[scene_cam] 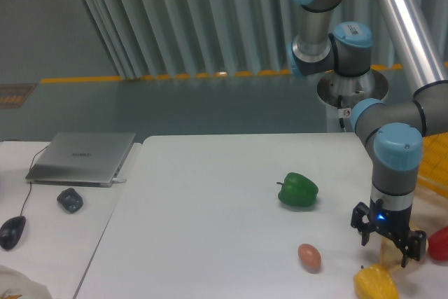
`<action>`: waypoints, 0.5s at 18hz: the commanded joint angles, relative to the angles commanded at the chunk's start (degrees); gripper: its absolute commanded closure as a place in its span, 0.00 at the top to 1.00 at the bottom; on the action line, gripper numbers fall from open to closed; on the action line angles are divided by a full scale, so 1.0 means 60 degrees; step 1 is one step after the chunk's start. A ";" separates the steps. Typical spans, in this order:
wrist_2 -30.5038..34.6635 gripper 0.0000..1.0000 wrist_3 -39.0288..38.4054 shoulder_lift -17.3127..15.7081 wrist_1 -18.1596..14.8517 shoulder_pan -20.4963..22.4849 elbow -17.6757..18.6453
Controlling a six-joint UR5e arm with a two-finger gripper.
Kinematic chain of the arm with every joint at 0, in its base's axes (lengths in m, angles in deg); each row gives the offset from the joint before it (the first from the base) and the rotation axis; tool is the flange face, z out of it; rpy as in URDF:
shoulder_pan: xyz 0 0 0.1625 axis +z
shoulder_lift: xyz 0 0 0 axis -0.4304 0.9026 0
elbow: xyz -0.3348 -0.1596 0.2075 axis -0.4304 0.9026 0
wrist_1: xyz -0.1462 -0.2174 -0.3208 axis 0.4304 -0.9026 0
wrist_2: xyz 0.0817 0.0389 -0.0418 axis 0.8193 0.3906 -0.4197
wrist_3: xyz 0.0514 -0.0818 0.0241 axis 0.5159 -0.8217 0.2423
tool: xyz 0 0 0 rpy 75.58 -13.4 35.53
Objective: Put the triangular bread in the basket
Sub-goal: 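Lower the open gripper onto the triangular bread and close on it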
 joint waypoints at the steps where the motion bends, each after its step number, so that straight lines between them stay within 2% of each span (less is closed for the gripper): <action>1: 0.0000 0.61 0.0000 -0.0015 0.0000 0.0000 0.0000; 4: -0.0015 0.31 0.0015 -0.0117 0.0000 0.0044 -0.0015; 9: -0.0029 0.10 0.0015 -0.0278 0.0000 0.0074 -0.0044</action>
